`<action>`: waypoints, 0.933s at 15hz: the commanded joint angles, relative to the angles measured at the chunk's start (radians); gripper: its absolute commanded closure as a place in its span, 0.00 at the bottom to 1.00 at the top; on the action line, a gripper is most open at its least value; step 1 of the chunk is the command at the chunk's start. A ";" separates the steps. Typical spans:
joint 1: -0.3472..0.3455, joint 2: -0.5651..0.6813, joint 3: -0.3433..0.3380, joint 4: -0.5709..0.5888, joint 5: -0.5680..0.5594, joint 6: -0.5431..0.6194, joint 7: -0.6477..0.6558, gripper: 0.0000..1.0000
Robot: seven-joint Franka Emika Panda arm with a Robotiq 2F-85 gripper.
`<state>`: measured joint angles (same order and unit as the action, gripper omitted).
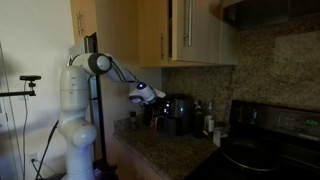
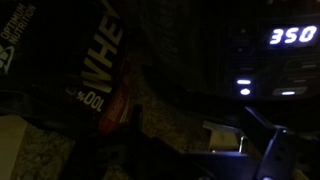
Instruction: Press a button on the air fryer
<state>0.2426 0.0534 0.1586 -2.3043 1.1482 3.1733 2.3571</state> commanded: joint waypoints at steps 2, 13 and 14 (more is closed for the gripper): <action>-0.011 -0.006 0.015 0.017 0.010 0.018 -0.008 0.00; -0.024 0.122 0.004 0.143 0.003 -0.045 0.038 0.00; -0.023 0.127 0.004 0.146 0.000 -0.036 0.045 0.00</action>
<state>0.2374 0.0898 0.1606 -2.2418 1.1488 3.1358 2.4022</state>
